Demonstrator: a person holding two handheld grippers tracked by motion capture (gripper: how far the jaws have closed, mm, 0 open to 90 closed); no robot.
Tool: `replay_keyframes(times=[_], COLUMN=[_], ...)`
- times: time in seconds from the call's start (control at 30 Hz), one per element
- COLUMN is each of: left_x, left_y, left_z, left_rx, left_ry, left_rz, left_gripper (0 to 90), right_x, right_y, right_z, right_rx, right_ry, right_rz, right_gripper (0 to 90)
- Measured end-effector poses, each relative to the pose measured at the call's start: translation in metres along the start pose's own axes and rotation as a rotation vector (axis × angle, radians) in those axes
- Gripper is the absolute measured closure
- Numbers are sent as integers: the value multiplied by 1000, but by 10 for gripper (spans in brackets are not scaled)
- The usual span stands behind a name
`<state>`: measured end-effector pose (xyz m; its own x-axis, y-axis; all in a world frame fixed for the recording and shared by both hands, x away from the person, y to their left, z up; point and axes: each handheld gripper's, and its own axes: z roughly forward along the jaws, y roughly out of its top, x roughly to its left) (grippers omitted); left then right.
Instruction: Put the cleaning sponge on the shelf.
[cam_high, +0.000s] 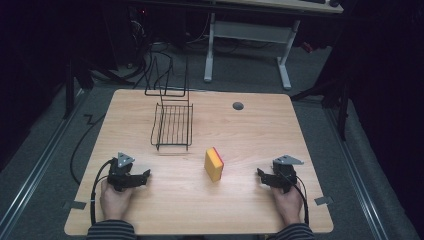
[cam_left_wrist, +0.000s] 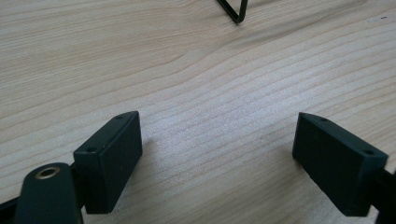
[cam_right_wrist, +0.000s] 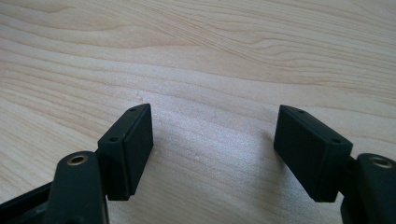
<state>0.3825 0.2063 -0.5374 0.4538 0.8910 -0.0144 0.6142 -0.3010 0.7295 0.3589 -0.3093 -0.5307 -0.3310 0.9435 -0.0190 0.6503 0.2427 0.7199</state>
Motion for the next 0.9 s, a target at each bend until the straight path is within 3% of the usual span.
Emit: replay_keyframes(times=[0.9], left_x=[-2], left_y=[1], left_z=[1], left_rx=[-4], left_ry=[5], left_rz=[-7], left_gripper=[177], right_x=[0], right_y=[0], right_z=[0], right_rx=[0], right_ry=[0], right_rz=[1], right_gripper=[283])
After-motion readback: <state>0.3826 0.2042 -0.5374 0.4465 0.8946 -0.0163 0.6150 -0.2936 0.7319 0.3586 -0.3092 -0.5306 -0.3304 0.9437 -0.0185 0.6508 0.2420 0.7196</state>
